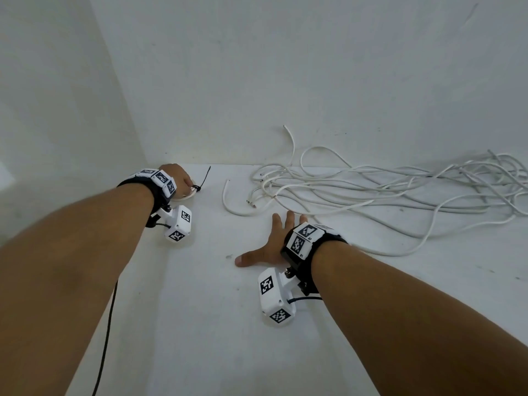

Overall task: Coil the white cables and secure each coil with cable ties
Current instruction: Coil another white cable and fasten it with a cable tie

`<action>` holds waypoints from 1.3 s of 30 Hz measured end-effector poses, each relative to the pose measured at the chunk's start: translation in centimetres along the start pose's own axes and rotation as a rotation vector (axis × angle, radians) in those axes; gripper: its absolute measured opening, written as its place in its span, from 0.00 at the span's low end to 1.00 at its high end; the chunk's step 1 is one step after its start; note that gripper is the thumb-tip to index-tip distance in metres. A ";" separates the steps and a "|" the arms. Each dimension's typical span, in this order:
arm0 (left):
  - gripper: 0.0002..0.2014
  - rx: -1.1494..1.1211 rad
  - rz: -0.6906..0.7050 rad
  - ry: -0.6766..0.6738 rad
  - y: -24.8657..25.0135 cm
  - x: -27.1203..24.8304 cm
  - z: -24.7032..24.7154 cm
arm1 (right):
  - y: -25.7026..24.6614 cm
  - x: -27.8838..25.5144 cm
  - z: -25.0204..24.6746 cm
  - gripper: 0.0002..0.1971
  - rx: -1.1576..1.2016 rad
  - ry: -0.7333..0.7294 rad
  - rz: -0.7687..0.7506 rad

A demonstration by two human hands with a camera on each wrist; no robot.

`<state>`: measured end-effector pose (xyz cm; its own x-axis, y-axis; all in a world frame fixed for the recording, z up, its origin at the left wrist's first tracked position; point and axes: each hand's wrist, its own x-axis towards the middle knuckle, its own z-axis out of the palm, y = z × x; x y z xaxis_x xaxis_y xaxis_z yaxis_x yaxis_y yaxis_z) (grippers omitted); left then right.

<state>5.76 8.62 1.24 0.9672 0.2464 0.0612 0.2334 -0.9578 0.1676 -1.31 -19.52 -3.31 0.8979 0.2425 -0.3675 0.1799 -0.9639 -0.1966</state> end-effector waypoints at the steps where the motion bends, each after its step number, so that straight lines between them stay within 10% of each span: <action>1: 0.13 0.009 0.015 -0.005 0.2 -0.4 -0.3 | 0.0 -0.1 0.0 0.75 0.005 -0.006 0.000; 10: 0.13 0.006 0.367 -0.078 6.4 -4.7 2.1 | -0.3 0.3 0.0 0.81 0.015 0.000 0.014; 18: 0.10 0.244 0.359 -0.117 8.6 -6.8 1.6 | 0.0 -0.5 -0.3 0.74 0.026 0.039 -0.003; 27: 0.06 -0.630 0.493 0.077 12.6 -11.6 0.2 | 3.6 -3.7 -3.3 0.34 0.386 0.006 -0.193; 32: 0.14 -1.201 0.349 0.015 17.0 -13.9 0.8 | 8.3 -4.8 -3.1 0.06 0.825 0.515 -0.295; 35: 0.15 -1.311 0.318 -0.048 20.3 -15.5 1.2 | 10.8 -4.9 -3.5 0.15 0.970 0.837 -0.284; 39: 0.13 -1.348 0.413 -0.105 23.4 -17.5 2.1 | 13.0 -5.0 -4.3 0.27 0.993 0.820 -0.464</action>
<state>-5.49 -18.37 2.05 0.9583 -0.0818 0.2739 -0.2796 -0.0690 0.9576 -1.76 -33.73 -0.10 0.8755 0.0494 0.4806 0.4772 -0.2446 -0.8441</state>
